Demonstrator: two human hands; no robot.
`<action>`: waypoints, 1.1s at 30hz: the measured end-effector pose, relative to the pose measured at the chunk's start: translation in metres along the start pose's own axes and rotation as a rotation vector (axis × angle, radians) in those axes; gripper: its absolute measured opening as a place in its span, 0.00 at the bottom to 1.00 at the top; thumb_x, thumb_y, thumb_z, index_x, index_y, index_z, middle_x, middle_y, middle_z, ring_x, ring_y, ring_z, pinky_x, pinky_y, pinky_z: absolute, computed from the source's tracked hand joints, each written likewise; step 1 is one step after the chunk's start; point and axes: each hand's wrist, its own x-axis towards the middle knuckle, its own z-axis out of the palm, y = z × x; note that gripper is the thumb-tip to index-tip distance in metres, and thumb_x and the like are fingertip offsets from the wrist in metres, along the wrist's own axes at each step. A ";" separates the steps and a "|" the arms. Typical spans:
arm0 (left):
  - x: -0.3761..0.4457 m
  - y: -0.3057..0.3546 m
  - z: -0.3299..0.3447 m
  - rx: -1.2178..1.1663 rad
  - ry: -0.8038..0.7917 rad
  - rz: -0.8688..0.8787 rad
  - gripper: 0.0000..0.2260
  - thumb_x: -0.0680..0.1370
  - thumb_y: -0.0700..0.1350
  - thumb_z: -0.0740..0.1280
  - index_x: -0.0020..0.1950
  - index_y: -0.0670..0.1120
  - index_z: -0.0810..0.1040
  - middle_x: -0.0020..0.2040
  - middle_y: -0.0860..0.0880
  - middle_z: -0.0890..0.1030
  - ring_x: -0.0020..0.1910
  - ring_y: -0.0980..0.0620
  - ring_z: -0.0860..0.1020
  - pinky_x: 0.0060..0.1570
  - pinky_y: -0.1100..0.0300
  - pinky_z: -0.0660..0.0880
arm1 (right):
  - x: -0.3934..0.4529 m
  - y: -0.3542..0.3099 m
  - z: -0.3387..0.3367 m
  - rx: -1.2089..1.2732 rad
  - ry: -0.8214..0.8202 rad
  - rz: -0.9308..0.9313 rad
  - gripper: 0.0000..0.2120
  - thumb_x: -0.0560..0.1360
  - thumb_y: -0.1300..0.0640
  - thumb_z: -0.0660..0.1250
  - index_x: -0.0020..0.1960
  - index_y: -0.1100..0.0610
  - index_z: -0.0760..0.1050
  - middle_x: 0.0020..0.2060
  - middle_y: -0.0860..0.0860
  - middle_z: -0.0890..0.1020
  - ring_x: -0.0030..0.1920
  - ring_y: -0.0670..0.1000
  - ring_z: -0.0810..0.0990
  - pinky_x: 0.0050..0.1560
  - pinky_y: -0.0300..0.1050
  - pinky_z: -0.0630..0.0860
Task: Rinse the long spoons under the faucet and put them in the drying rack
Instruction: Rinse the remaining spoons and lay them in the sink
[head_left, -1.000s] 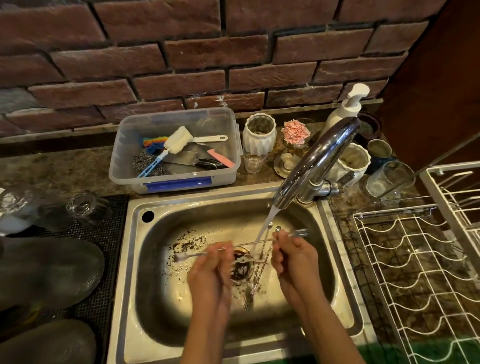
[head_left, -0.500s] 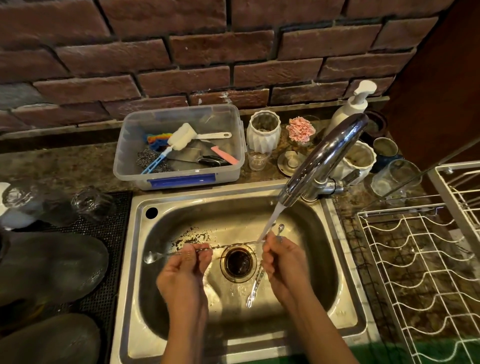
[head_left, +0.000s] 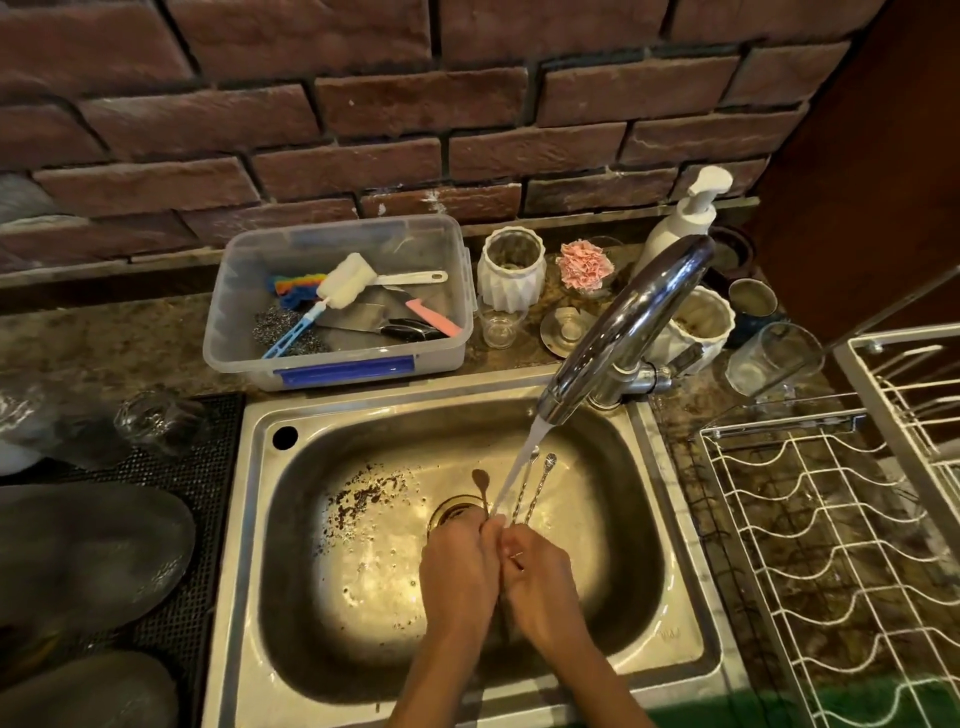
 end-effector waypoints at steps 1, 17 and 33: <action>0.004 0.003 0.002 0.020 -0.001 0.004 0.09 0.82 0.50 0.65 0.47 0.50 0.83 0.38 0.53 0.82 0.37 0.56 0.80 0.40 0.54 0.80 | 0.003 0.004 -0.002 -0.011 0.025 -0.004 0.08 0.80 0.65 0.63 0.45 0.60 0.80 0.39 0.56 0.83 0.41 0.57 0.81 0.44 0.43 0.79; 0.033 -0.011 0.019 -0.226 -0.128 -0.117 0.14 0.81 0.41 0.67 0.37 0.56 0.79 0.33 0.46 0.83 0.34 0.41 0.82 0.36 0.44 0.79 | 0.078 0.055 -0.015 -0.024 0.283 0.332 0.14 0.76 0.65 0.67 0.33 0.56 0.76 0.30 0.52 0.82 0.29 0.50 0.82 0.34 0.47 0.84; 0.017 -0.050 0.020 -0.285 -0.188 -0.390 0.06 0.82 0.40 0.65 0.51 0.45 0.82 0.45 0.46 0.85 0.37 0.51 0.81 0.38 0.60 0.76 | 0.104 0.079 0.001 -0.154 0.237 0.534 0.04 0.77 0.59 0.70 0.44 0.58 0.80 0.32 0.50 0.82 0.26 0.47 0.82 0.27 0.38 0.77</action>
